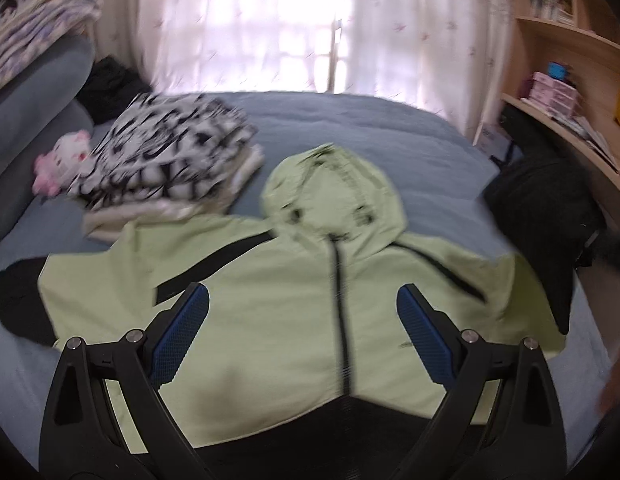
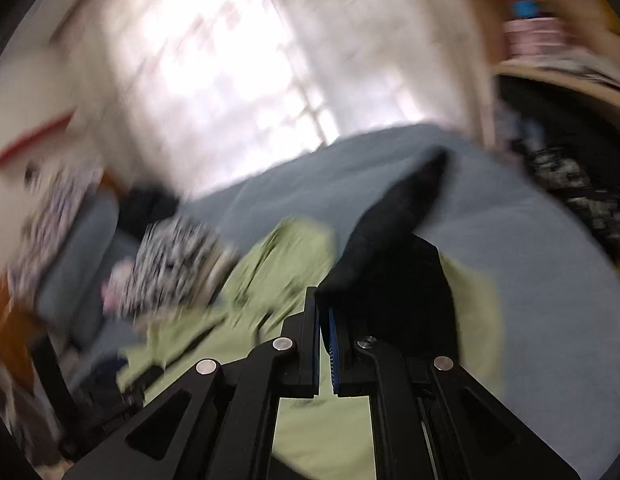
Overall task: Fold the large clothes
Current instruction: 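Fold the held sleeve with the right tool across the jacket body toward the zipper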
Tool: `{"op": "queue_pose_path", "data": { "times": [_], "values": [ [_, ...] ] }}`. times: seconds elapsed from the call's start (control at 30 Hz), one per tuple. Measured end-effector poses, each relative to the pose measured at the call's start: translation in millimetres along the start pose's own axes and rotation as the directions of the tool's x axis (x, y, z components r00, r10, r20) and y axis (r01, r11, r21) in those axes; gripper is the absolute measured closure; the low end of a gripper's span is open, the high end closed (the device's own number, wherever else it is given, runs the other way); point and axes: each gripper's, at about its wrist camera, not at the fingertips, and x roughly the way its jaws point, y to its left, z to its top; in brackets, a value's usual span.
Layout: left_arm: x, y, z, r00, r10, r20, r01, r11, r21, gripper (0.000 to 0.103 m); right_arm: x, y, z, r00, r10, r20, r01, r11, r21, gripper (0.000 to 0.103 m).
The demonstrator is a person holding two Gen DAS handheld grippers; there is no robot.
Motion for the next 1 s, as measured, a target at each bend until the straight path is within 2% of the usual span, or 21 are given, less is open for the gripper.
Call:
{"op": "queue_pose_path", "data": {
  "times": [0.03,0.1,0.13,0.17,0.27,0.33,0.5,0.67,0.73,0.87,1.0],
  "values": [
    [2.1,10.6,-4.8,1.000,0.005,-0.013,-0.005,1.000,-0.005,0.009,20.1,17.7,-16.7,0.999,0.007,-0.052,-0.008,1.000,-0.020,0.097],
    [8.6,36.0,-17.7,0.999,0.008,-0.047,-0.009,1.000,-0.026,0.009,61.2,43.8,-53.2,0.987,0.007,-0.160,-0.017,0.998,-0.066,0.082],
    [12.0,48.0,-25.5,0.998,-0.001,-0.066,-0.002,0.999,-0.046,0.009,81.3,52.8,-74.9,0.976,0.016,-0.216,-0.033,0.997,-0.076,0.061],
    [16.6,51.8,-32.6,0.997,-0.007,-0.080,0.003,0.998,-0.057,0.009,93.5,57.6,-92.3,0.968,0.017,-0.252,-0.039,0.996,-0.079,0.048],
    [30.6,75.7,-54.2,0.989,-0.057,-0.133,0.042,0.993,-0.112,0.009,115.9,63.9,-150.1,0.932,0.019,-0.362,-0.047,0.996,-0.070,0.047],
    [37.6,86.0,-64.1,0.982,-0.099,-0.158,0.077,0.986,-0.145,0.009,111.2,64.5,-182.5,0.922,0.049,-0.385,-0.071,0.996,-0.045,0.047],
    [50.1,81.4,-75.8,0.965,-0.196,-0.174,0.164,0.970,-0.181,0.011,74.1,51.5,-224.9,0.946,0.022,-0.322,-0.040,0.998,-0.050,0.047],
    [54.7,53.0,-76.8,0.943,-0.277,-0.183,0.252,0.956,-0.150,0.015,29.0,20.1,-235.2,0.979,-0.035,-0.201,0.037,0.999,0.002,0.047],
    [57.3,42.2,-77.5,0.930,-0.312,-0.192,0.288,0.947,-0.144,0.018,15.0,5.5,-232.6,0.985,-0.059,-0.161,0.066,0.997,0.036,0.047],
    [71.3,18.6,-80.9,0.891,-0.395,-0.226,0.367,0.917,-0.154,0.023,1.0,-18.4,-232.5,0.991,-0.078,-0.108,0.092,0.988,0.128,0.047],
    [94.1,-4.1,-84.8,0.881,-0.382,-0.280,0.362,0.924,-0.121,0.032,4.2,-39.1,-245.6,0.992,-0.078,-0.098,0.098,0.971,0.217,0.047]
  ]
}}
